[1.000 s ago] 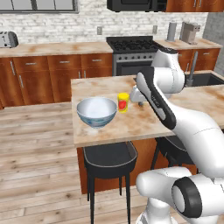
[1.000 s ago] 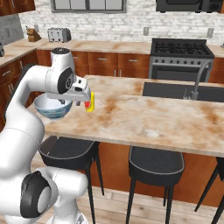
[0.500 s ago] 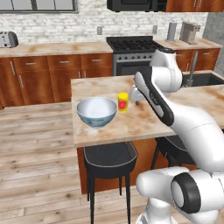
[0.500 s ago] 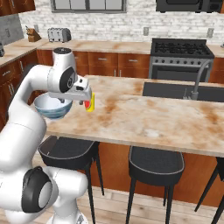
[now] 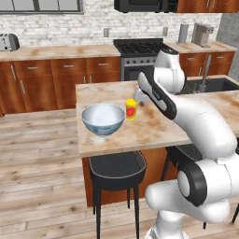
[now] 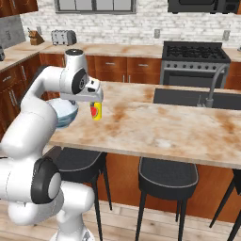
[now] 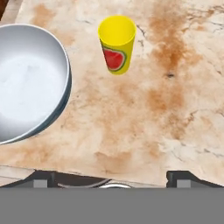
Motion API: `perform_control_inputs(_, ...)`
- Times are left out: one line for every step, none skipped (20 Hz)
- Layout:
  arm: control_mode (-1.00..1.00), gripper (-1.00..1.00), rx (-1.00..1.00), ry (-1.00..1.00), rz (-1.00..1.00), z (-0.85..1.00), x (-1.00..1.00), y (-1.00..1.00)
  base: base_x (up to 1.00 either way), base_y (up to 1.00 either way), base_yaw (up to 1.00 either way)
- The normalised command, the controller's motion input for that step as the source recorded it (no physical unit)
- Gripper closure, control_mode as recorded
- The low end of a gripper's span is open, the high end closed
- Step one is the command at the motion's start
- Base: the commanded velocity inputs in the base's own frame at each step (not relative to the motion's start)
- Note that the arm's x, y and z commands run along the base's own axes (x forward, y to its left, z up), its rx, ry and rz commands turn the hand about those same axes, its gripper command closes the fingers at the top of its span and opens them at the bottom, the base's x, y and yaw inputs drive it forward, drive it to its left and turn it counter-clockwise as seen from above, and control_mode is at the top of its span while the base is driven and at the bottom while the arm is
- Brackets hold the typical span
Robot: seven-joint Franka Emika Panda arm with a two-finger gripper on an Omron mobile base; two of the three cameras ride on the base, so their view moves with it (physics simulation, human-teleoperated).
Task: Place the cup inside the bowl on the dining table and move the bowl to any counter.
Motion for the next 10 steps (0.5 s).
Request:
perform_control_inputs(-1.0, -1.0, 0.0, 0.0, 0.0, 0.0, 0.54, 0.0, 0.0, 0.0, 0.0)
perform_control_inputs(-1.0, -1.0, 0.0, 0.0, 0.0, 0.0, 0.46, 0.0, 0.0, 0.0, 0.0)
perform_control_inputs(-1.0, -1.0, 0.0, 0.0, 0.0, 0.0, 0.45, 0.0, 0.0, 0.0, 0.0)
perform_control_inputs(-1.0, -1.0, 0.0, 0.0, 0.0, 0.0, 0.48, 0.0, 0.0, 0.0, 0.0)
perform_control_inputs(-1.0, -1.0, 0.0, 0.0, 0.0, 0.0, 0.51, 0.0, 0.0, 0.0, 0.0)
perform_control_inputs(-1.0, -1.0, 0.0, 0.0, 0.0, 0.0, 0.51, 0.0, 0.0, 0.0, 0.0)
perform_control_inputs(-1.0, -1.0, 0.0, 0.0, 0.0, 0.0, 0.54, 0.0, 0.0, 0.0, 0.0)
perform_control_inputs(-1.0, -1.0, 0.0, 0.0, 0.0, 0.0, 0.53, 0.0, 0.0, 0.0, 0.0)
perform_control_inputs(-1.0, -1.0, 0.0, -0.01, 0.0, 0.0, 0.51, -0.01, 0.0, 0.0, 0.0)
perform_control_inputs(-1.0, -1.0, 0.0, -0.01, 0.0, 0.0, 0.5, -0.01, 0.0, 0.0, 0.0)
